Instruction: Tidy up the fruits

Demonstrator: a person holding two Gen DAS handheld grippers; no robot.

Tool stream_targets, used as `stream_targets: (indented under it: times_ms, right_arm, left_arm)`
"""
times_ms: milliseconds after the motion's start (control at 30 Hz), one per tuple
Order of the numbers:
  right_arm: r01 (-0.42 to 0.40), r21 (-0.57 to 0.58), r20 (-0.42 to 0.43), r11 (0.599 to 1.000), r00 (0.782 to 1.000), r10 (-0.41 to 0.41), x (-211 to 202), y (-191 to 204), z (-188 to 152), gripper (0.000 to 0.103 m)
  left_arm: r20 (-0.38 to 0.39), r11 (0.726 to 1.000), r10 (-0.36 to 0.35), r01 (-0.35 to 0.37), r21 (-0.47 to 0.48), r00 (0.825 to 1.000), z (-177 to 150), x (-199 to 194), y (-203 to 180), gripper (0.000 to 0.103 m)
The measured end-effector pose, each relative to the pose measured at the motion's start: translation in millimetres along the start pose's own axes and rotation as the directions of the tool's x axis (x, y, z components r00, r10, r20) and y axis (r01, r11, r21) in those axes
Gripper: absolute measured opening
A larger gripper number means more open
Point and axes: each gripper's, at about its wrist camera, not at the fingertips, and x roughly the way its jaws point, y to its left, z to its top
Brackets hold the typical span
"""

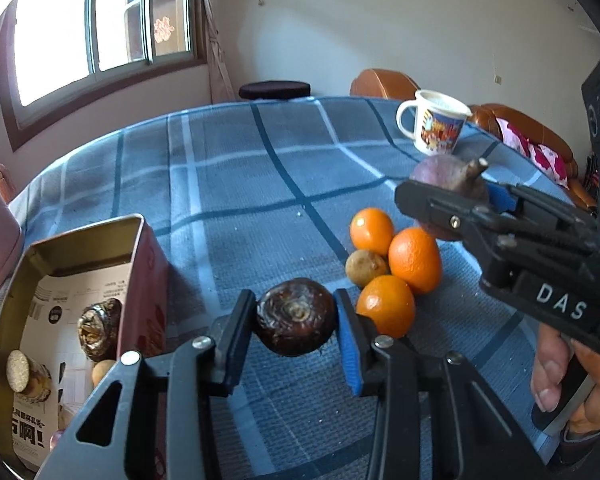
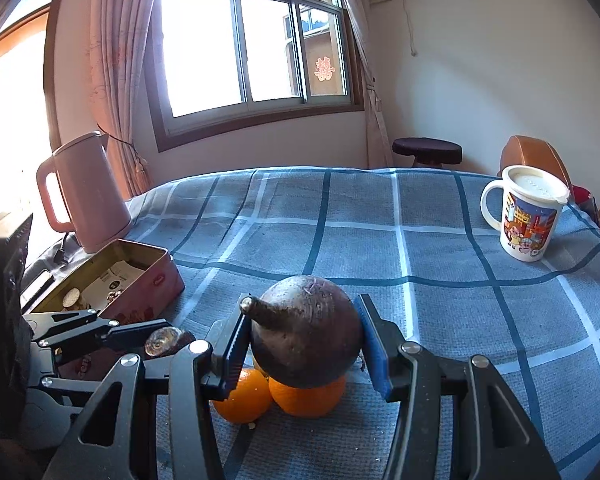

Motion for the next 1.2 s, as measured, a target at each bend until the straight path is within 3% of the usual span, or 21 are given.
stream_targets:
  times_ms: [367, 1200]
  right_arm:
    - [-0.017, -0.017, 0.024, 1.000, 1.000, 0.017, -5.8, 4.9, -1.0, 0.052]
    - [-0.031, -0.057, 0.070, 0.998, 0.997, 0.035, -18.3, 15.2, -4.5, 0.052]
  left_arm:
    - [0.092, 1.000, 0.021, -0.019, -0.020, 0.996, 0.8, -15.5, 3.5, 0.041]
    - [0.214, 0.999, 0.049, -0.042, -0.034, 0.976, -3.4, -38.1, 4.7, 0.041]
